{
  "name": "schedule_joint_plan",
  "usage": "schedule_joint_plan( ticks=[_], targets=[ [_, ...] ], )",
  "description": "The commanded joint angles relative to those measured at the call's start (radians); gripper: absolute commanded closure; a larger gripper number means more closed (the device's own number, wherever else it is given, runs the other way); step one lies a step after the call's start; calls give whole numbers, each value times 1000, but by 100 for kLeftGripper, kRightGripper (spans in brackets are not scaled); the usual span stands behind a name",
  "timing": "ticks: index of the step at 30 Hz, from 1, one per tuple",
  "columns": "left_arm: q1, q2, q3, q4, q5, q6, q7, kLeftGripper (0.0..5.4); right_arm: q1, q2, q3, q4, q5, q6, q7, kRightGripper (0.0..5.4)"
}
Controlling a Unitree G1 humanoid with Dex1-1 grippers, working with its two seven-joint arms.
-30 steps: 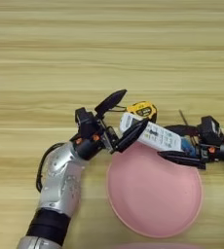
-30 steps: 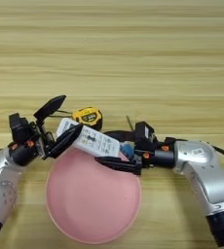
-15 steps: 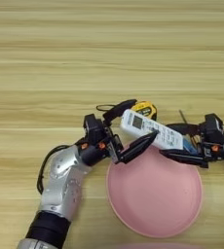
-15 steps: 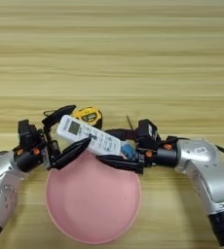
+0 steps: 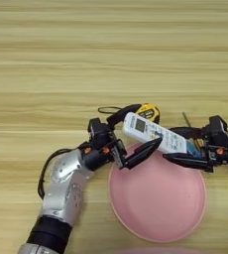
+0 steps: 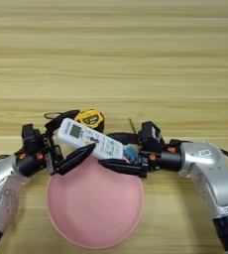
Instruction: Move the objects on the table
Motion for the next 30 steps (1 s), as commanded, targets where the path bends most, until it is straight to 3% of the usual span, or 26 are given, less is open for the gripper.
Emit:
schedule_joint_plan(
  ticks=[1,13,17,21,30],
  targets=[
    [3,-3,-2,-1,12,-4,-4,0,-16,-14,-12,-26,29,28,11,248],
    [8,-3,-11,-3,17,-6,-10,0,-46,-22,-17,3,54,82,37,248],
    [9,-3,-14,-7,13,-7,-16,36,-71,-20,-28,54,77,110,57,248],
    [14,-2,-17,-20,8,-5,-20,1,-94,-18,-26,107,76,124,79,248],
    [19,-5,-20,-30,5,-8,-25,0,-91,-29,11,146,50,133,134,248]
  ],
)
